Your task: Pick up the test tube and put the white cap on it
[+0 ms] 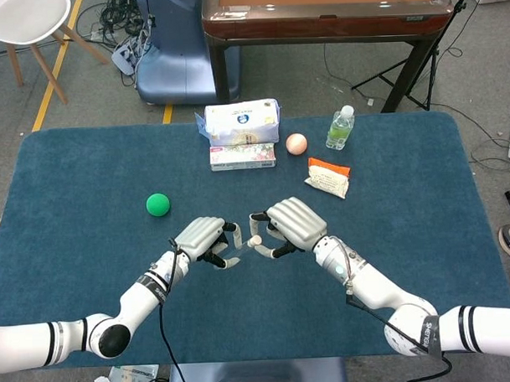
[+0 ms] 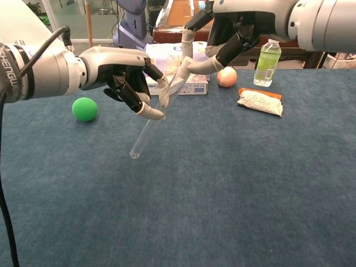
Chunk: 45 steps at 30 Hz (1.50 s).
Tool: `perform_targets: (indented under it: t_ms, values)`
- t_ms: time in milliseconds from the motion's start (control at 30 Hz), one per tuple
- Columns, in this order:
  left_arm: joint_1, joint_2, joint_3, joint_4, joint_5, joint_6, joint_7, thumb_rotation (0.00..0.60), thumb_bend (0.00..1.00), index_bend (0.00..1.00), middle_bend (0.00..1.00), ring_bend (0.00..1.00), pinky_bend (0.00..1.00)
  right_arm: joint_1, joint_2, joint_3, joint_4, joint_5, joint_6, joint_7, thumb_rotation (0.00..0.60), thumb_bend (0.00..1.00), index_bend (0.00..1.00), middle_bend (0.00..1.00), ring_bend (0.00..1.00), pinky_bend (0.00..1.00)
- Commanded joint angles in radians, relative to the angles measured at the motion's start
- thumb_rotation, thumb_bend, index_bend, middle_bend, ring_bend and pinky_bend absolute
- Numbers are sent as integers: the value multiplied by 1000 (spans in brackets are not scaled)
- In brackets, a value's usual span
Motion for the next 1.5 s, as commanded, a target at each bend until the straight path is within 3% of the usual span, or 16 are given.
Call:
perform_targets:
  t_ms: [33, 433, 767, 1033, 1500]
  values:
    - [-2, 0, 2, 0, -2, 0, 1, 600, 277, 637, 1000, 1000, 1000, 1, -2, 0, 1, 2, 0, 0, 600, 379, 601, 1000, 1000, 1000]
    - [-8, -2, 12, 9, -5, 5, 6, 600, 277, 637, 1000, 1000, 1000, 7, -2, -8, 14, 2, -11, 5, 600, 379, 600, 1000, 1000, 1000]
    - [-9, -17, 27, 22, 11, 29, 29, 600, 277, 637, 1000, 1000, 1000, 9, 0, -10, 28, -20, -27, 37, 600, 380, 364, 1000, 1000, 1000]
    - [-11, -23, 33, 36, 13, 32, 42, 600, 277, 637, 1000, 1000, 1000, 4, 10, -9, 28, -36, -26, 59, 600, 384, 323, 1000, 1000, 1000]
    - [-3, -56, 102, 115, 30, 86, 170, 600, 277, 637, 1000, 1000, 1000, -113, 159, -16, -24, -129, 80, 145, 600, 383, 318, 1000, 1000, 1000]
